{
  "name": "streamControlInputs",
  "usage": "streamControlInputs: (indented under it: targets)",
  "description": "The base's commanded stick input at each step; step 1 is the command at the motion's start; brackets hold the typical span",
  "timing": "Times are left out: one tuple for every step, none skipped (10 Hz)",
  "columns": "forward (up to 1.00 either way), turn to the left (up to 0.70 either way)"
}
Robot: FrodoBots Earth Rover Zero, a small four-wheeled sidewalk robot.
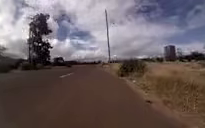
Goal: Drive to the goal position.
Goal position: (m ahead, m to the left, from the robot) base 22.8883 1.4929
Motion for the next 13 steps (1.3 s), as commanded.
streamControlInputs:
  targets:
    - [0.70,0.00]
    - [0.70,0.00]
    - [0.70,0.00]
    - [0.70,0.00]
    - [0.70,0.00]
    - [0.70,0.00]
    - [0.70,0.00]
    - [0.70,0.00]
    - [0.70,0.00]
    - [0.70,0.00]
    - [0.70,0.00]
    - [0.70,0.00]
    - [0.70,0.00]
